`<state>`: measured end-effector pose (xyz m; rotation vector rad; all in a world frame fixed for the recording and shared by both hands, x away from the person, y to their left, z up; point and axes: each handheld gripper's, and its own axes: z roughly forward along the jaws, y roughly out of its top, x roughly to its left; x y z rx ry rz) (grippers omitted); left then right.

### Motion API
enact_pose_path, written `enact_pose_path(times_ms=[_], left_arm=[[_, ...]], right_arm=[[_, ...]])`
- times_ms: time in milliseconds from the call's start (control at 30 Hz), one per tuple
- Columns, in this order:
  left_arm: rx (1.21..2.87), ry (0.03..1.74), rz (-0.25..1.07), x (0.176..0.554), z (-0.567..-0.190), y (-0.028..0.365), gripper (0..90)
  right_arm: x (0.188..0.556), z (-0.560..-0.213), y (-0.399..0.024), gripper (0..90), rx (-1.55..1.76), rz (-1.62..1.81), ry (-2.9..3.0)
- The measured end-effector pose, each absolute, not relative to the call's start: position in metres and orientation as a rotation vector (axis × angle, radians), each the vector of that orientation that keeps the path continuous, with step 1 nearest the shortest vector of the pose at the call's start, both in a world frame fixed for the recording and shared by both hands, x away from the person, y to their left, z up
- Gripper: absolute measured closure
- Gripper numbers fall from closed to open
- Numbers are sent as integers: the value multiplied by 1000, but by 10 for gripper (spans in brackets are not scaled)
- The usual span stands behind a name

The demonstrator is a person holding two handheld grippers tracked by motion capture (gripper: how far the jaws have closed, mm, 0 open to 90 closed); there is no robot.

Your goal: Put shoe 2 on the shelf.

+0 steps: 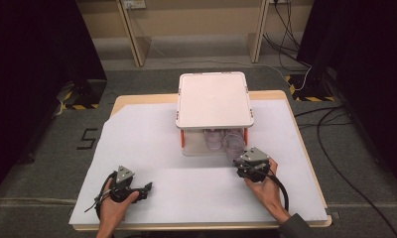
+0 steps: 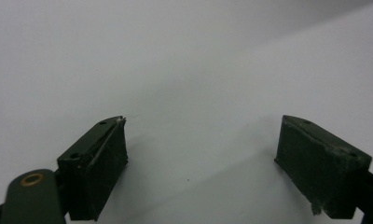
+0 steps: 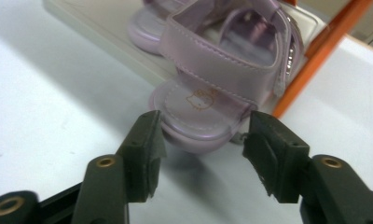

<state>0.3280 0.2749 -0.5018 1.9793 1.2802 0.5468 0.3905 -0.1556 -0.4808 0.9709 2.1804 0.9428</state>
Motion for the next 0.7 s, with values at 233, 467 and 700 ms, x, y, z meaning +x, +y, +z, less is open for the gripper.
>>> enact_pose_path(times_ms=[233, 467, 700], left_arm=[[1979, 1283, 547, 328, -502, 275, 153], [1978, 1283, 548, 328, -502, 275, 152], [1978, 1283, 546, 328, -502, 275, 152]], right_arm=[[400, -482, -159, 587, 930, 973, 2201], [410, -482, -157, 607, 925, 969, 2204], [420, -481, -154, 639, 900, 953, 2198]])
